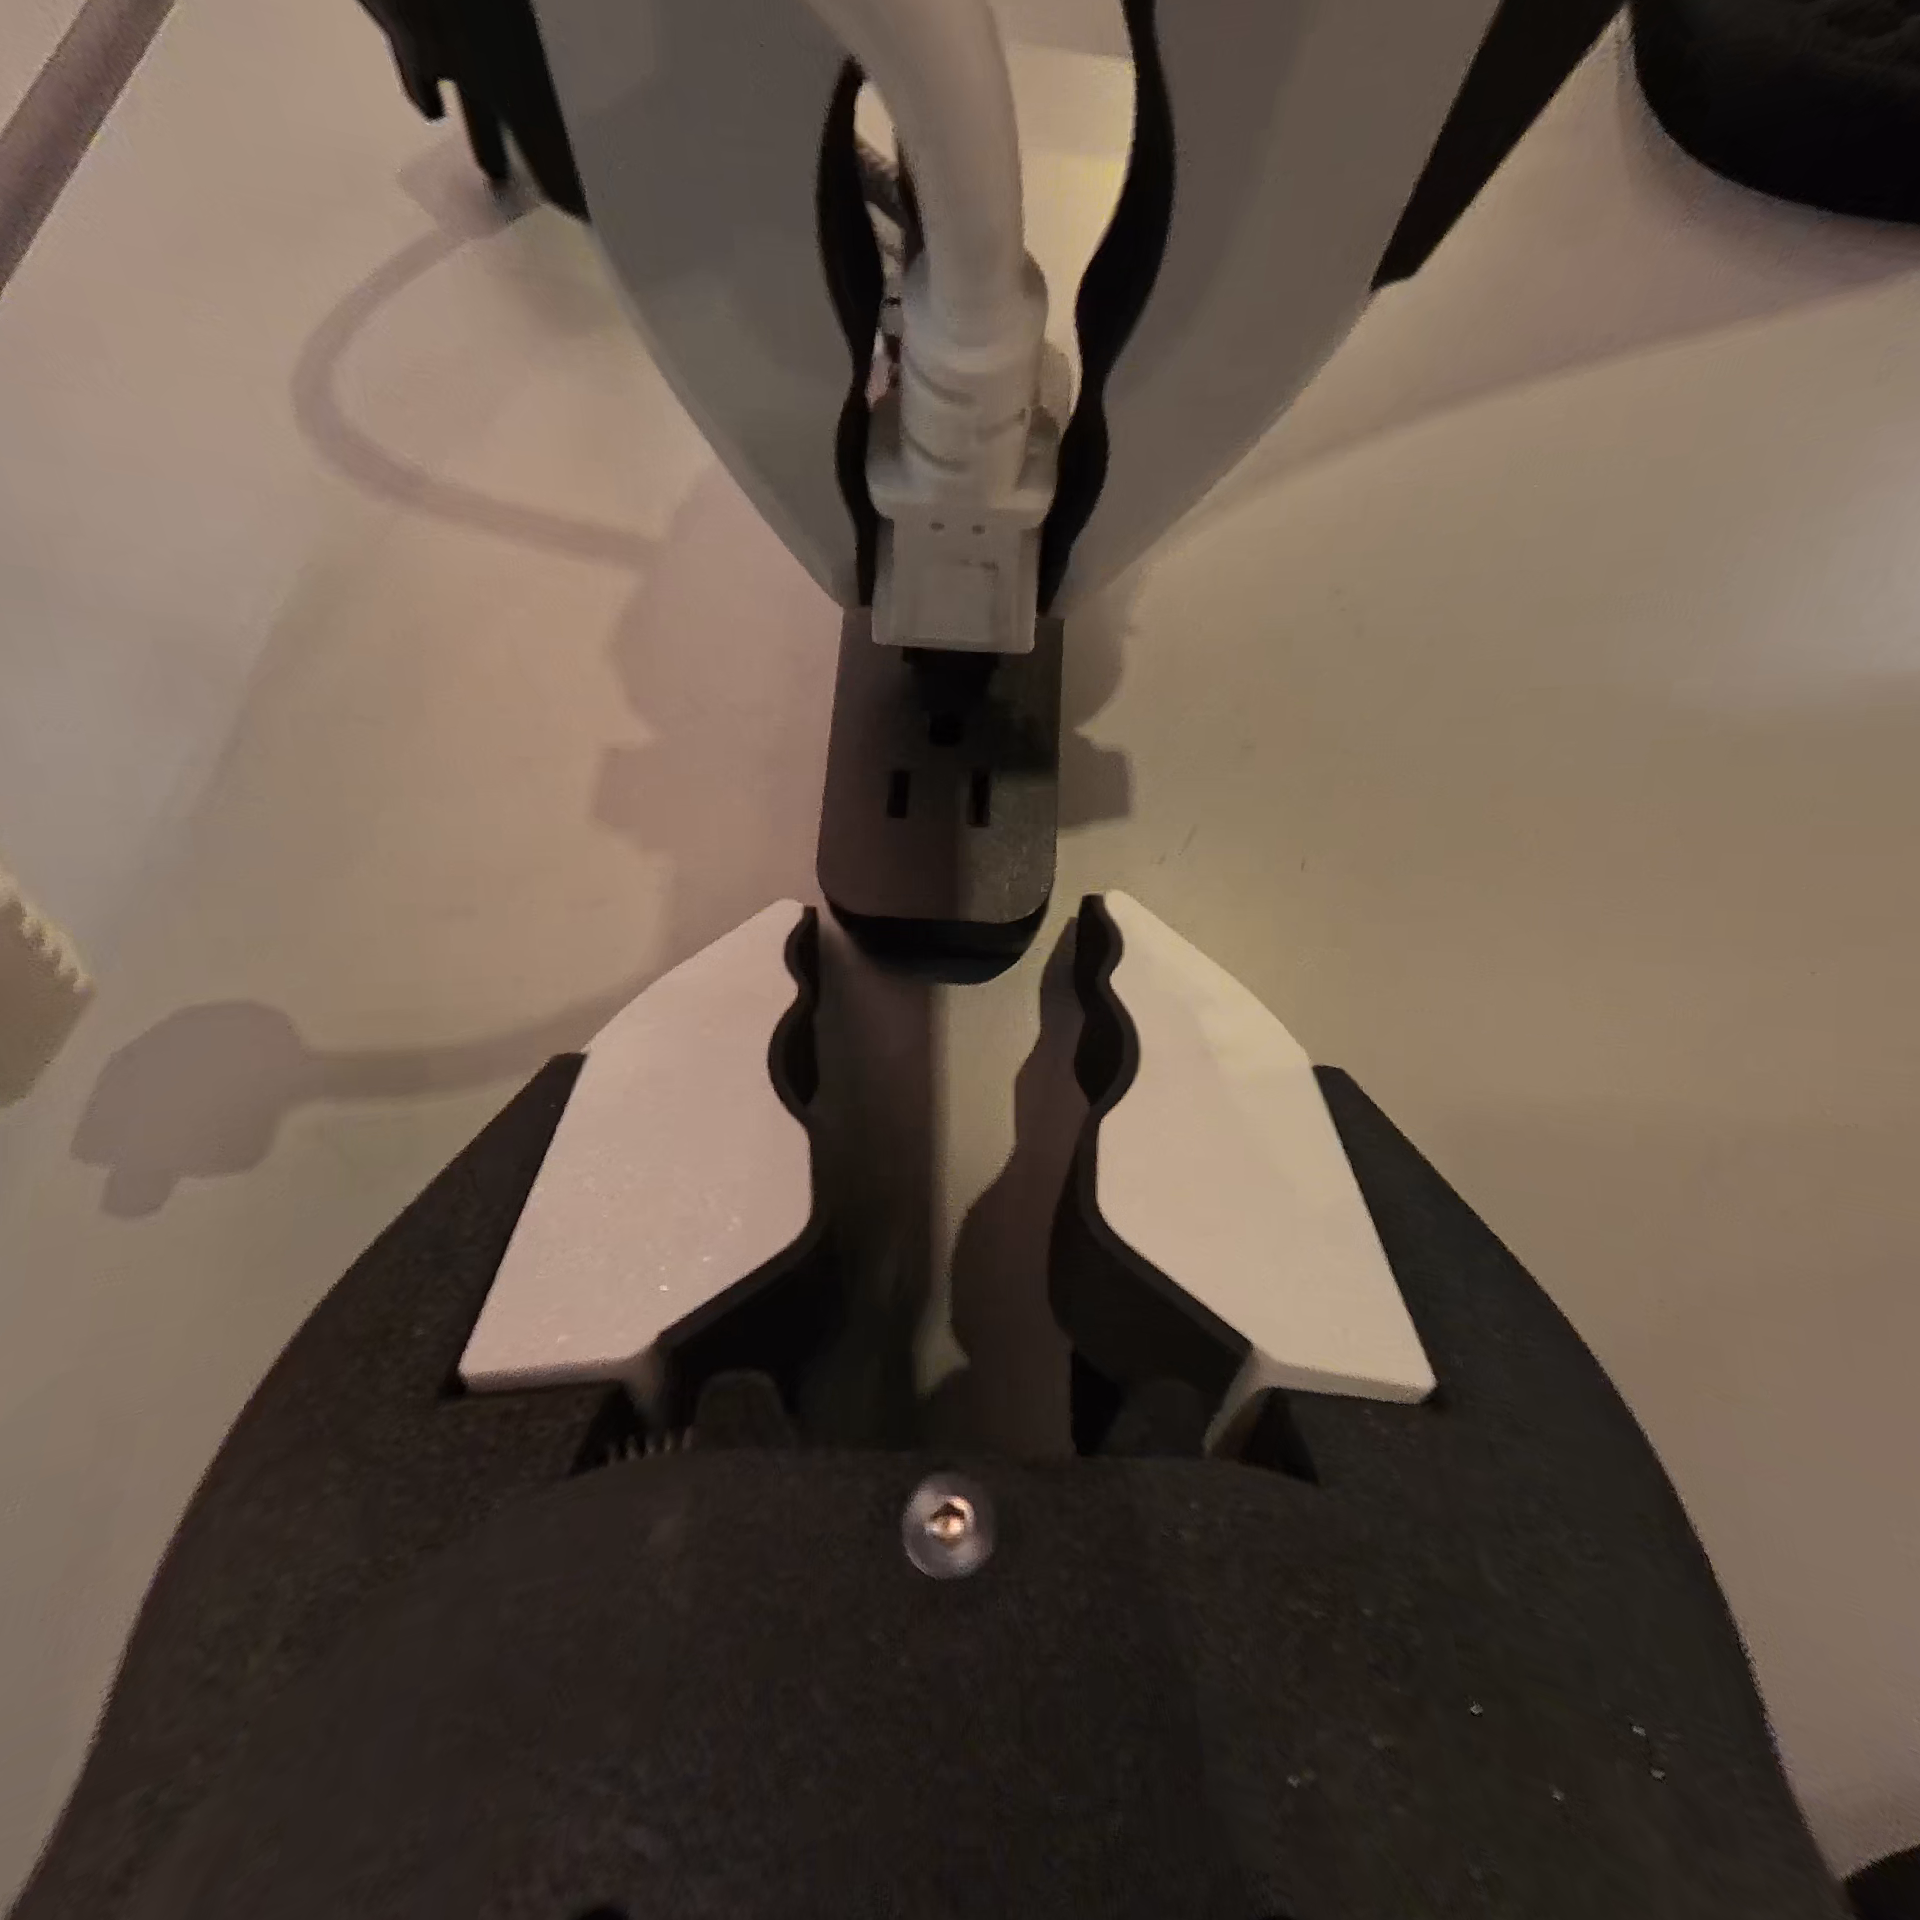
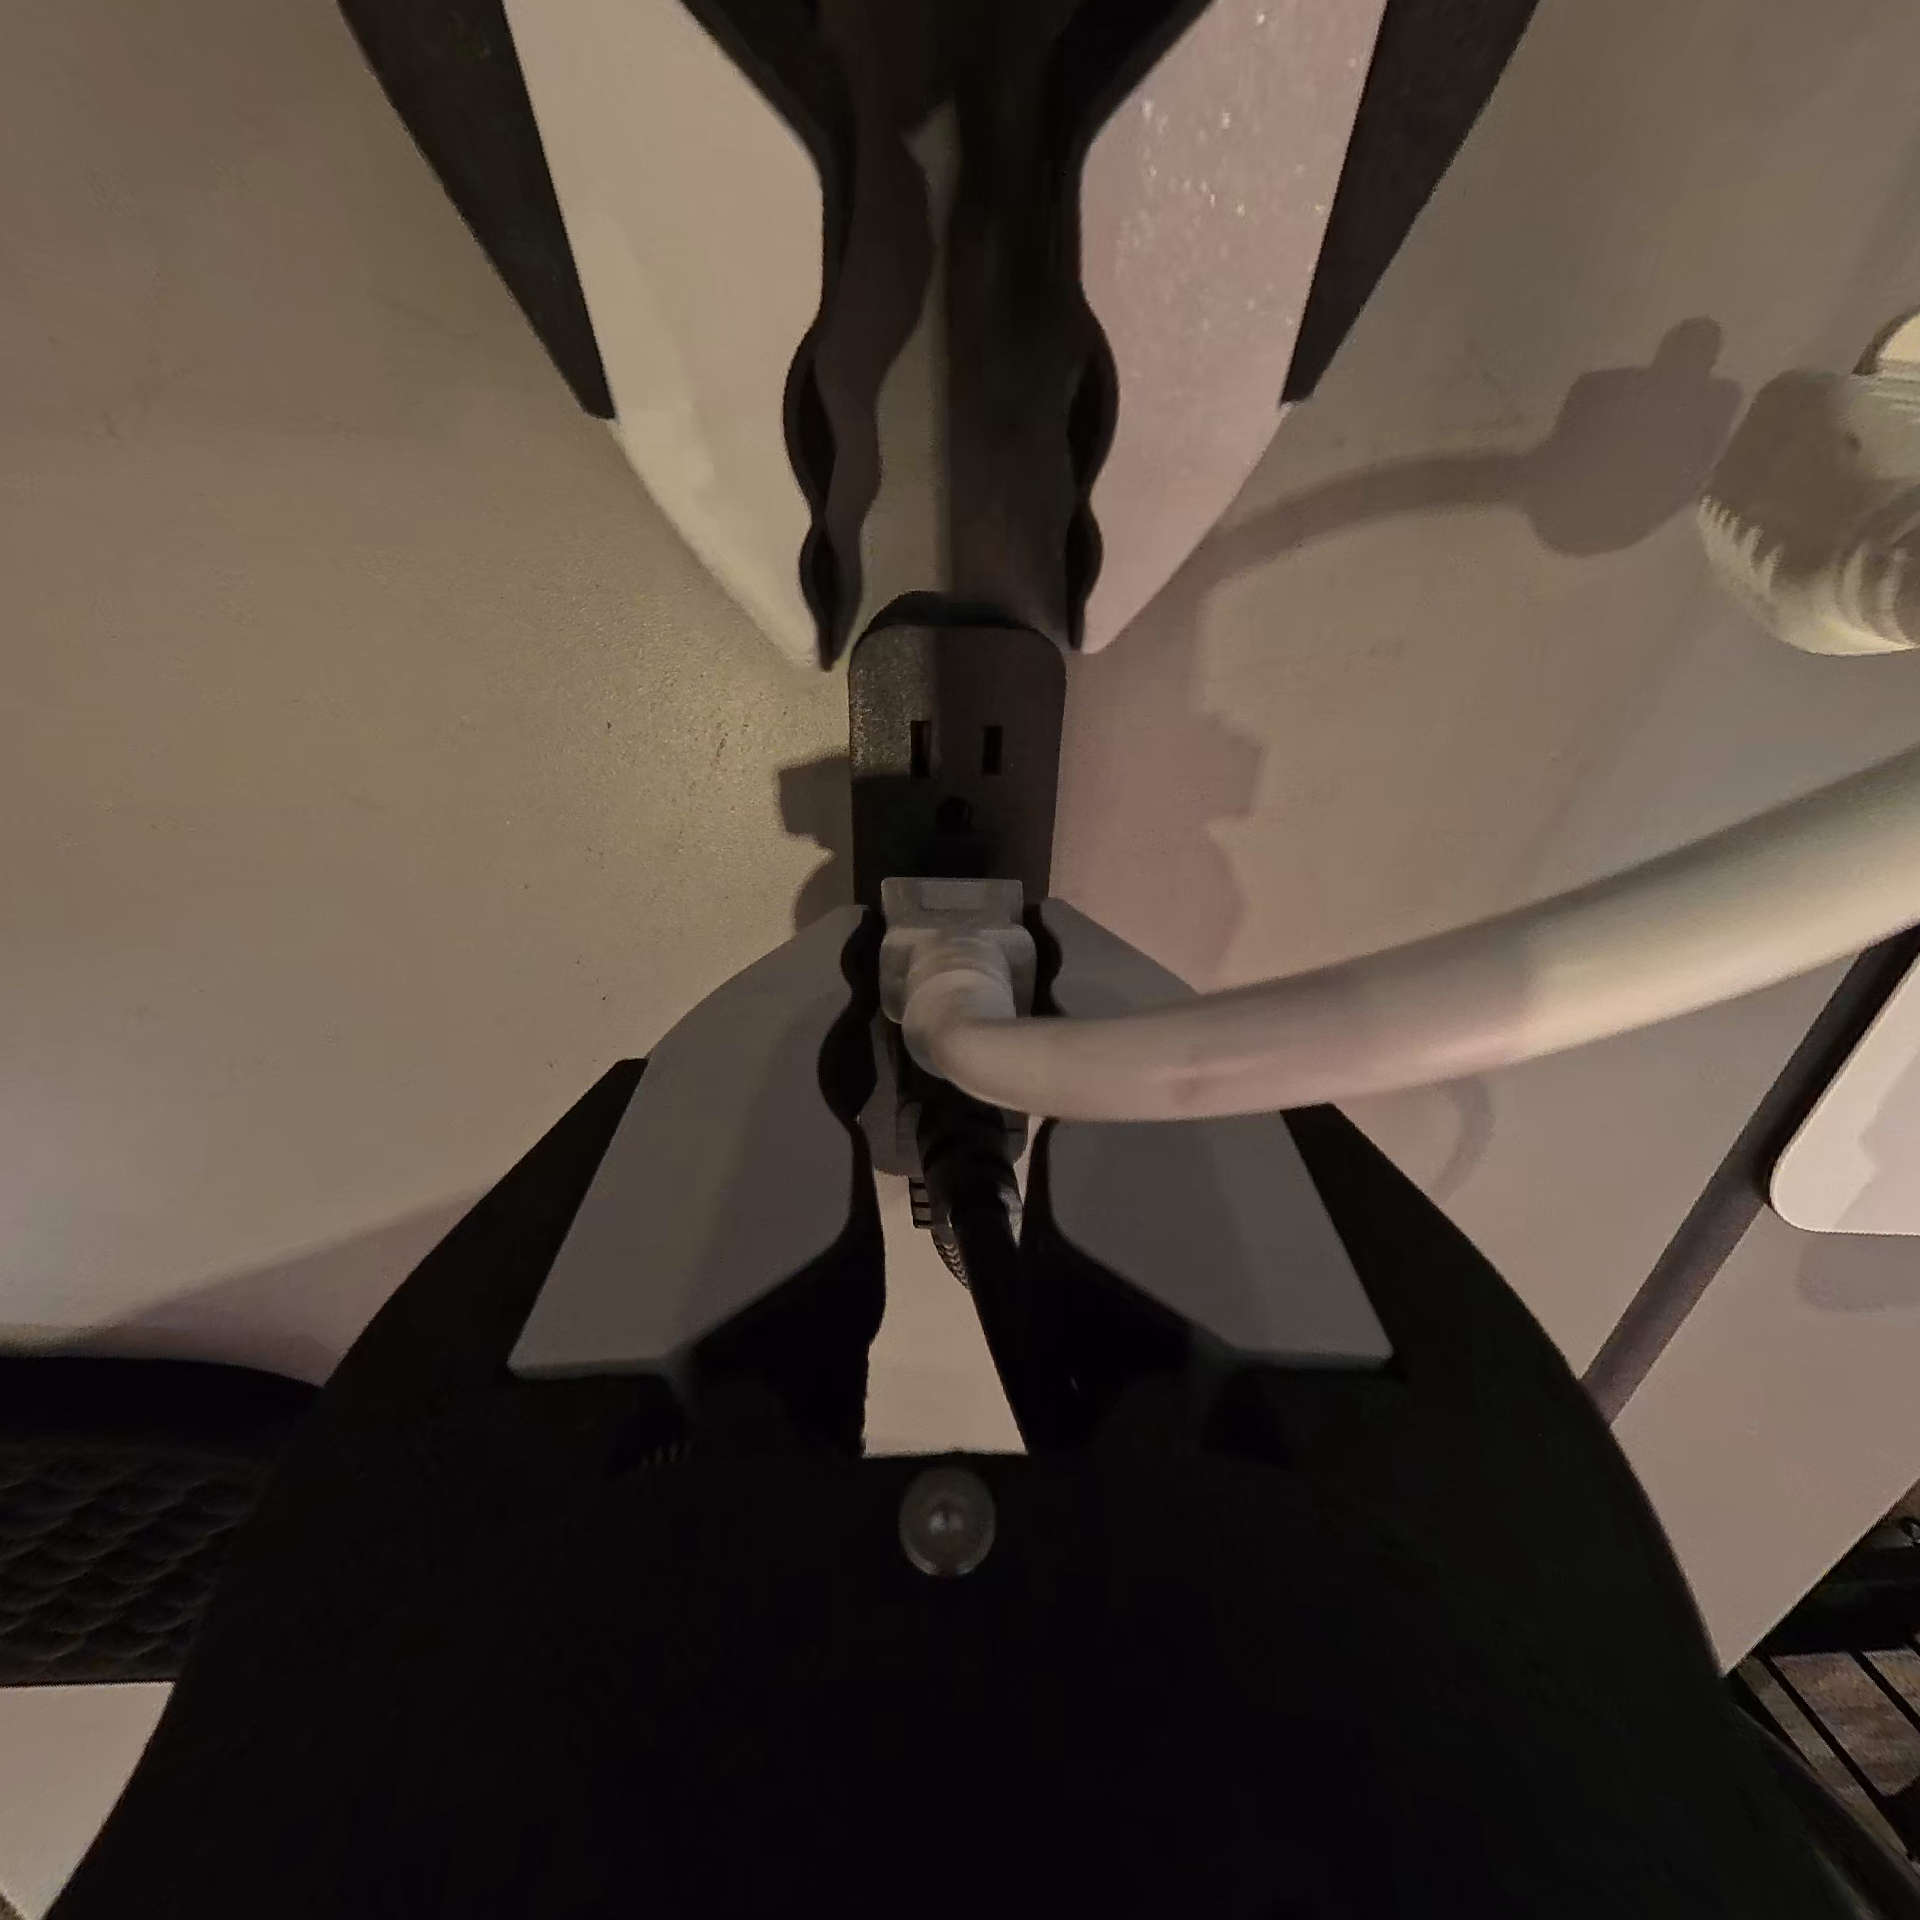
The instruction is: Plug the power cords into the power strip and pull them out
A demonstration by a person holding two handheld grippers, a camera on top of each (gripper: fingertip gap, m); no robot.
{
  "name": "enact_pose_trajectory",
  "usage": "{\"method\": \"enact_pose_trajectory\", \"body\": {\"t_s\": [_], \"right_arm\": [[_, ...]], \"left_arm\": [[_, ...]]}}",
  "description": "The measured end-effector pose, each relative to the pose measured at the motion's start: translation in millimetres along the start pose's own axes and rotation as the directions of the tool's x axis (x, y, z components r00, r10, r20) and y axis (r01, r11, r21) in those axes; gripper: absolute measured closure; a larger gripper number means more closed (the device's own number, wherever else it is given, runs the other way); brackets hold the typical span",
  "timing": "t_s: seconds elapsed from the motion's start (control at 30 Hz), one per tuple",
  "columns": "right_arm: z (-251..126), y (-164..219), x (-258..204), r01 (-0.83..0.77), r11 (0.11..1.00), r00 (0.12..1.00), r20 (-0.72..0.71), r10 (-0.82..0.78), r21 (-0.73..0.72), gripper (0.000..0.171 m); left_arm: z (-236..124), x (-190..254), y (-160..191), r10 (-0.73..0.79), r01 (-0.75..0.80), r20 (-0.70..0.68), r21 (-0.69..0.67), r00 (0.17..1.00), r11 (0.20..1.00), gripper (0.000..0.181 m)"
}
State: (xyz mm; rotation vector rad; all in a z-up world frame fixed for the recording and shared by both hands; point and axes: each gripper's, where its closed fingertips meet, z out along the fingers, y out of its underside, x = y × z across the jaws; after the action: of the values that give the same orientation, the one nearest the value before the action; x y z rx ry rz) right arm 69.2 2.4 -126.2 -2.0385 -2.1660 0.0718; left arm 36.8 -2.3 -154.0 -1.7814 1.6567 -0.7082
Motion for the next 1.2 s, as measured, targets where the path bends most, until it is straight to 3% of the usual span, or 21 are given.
{"method": "enact_pose_trajectory", "body": {"t_s": [0.1, 0.87, 0.97, 1.2], "right_arm": [[0, 0, 0, -0.005, 1.0, 1.0, 0.0, 0.005, 0.006, 0.144], [-2, 3, 2, -0.016, 1.0, 1.0, 0.01, 0.016, 0.006, 0.142], [-4, 2, 1, -0.03, 1.0, 0.999, 0.022, 0.03, 0.004, 0.135], [-22, -11, 6, -0.073, 0.987, 0.997, 0.031, 0.069, 0.146, 0.146]], "left_arm": [[0, -2, -1, -0.004, 0.004, 0.011, 0.002, 1.0, 1.0, 0.142], [4, -2, -7, -0.019, 0.019, -0.002, 0.019, 1.0, 1.0, 0.14], [4, -2, -7, -0.021, 0.021, -0.005, 0.018, 1.0, 1.0, 0.14], [4, -2, -7, -0.01, 0.01, 0.005, 0.015, 1.0, 1.0, 0.14]]}}
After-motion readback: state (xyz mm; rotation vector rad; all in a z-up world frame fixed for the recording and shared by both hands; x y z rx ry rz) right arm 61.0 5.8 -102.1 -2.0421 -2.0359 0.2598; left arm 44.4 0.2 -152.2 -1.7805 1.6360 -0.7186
